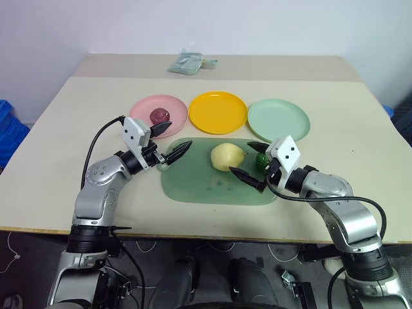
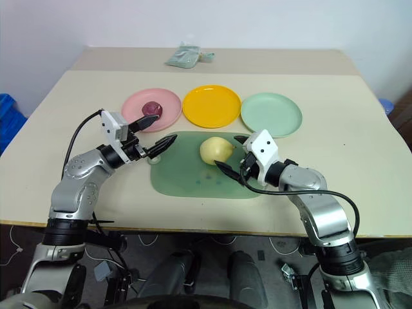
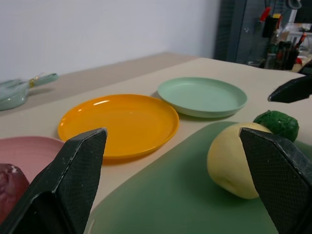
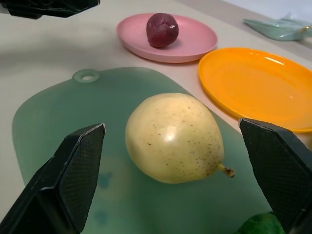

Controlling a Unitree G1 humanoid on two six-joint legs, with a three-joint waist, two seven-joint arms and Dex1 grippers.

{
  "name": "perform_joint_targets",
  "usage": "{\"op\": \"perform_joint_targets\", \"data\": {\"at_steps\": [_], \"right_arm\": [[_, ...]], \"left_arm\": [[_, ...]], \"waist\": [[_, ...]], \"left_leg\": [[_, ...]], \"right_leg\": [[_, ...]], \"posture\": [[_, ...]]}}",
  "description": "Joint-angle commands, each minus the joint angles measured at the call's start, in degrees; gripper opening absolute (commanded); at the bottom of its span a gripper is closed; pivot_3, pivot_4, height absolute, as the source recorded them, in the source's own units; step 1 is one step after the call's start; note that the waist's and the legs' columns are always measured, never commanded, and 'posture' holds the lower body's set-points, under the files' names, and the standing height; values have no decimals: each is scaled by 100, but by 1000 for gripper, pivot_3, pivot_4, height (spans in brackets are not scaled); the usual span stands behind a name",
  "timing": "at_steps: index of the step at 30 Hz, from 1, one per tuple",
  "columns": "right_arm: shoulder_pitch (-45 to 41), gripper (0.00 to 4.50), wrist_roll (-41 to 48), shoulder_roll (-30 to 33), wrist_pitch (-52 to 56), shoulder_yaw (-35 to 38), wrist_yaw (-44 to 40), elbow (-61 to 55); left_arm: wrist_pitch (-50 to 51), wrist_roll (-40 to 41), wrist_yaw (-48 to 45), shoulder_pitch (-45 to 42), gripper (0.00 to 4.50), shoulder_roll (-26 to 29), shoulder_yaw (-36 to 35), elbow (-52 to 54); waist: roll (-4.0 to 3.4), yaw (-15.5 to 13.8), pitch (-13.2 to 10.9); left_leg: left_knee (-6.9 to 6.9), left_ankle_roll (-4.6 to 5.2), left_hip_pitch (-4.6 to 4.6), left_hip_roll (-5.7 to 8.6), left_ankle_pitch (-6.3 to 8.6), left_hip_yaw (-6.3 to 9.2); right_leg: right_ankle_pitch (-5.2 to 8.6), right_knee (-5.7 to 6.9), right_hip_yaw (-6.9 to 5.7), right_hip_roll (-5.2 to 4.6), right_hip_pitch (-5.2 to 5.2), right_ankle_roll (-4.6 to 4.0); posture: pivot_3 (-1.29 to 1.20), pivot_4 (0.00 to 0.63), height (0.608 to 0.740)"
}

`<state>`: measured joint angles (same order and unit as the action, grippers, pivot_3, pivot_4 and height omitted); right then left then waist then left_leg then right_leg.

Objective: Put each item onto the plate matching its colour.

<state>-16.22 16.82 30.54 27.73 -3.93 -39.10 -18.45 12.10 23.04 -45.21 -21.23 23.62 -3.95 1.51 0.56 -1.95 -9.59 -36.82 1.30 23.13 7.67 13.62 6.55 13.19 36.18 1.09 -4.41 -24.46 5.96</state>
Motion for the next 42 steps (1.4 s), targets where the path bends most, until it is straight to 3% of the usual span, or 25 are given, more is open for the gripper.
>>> {"op": "perform_joint_targets", "data": {"at_steps": [1,16,42], "right_arm": [[-309,4500,-169,89,-246,-131,-208,309],[-481,4500,-172,71,-73,-135,-427,301],[-725,4500,-113,-91,94,-175,-377,223]], "left_arm": [[-72,-26,-90,184,4449,131,16,316],[-188,-86,-95,646,4449,198,67,556],[-121,-127,-159,587,4449,167,111,561]], "waist": [[-1,1,0],[-1,-22,-1],[-2,-20,-1]], "left_leg": [[0,0,0,0,0,0],[0,-2,4,0,3,0],[0,-4,6,0,4,1]], "right_leg": [[0,0,0,0,-1,0],[0,-2,0,-2,-2,-1],[0,-3,-1,-2,-3,-1]], "posture": [[0,150,740],[0,150,740],[0,150,740]]}}
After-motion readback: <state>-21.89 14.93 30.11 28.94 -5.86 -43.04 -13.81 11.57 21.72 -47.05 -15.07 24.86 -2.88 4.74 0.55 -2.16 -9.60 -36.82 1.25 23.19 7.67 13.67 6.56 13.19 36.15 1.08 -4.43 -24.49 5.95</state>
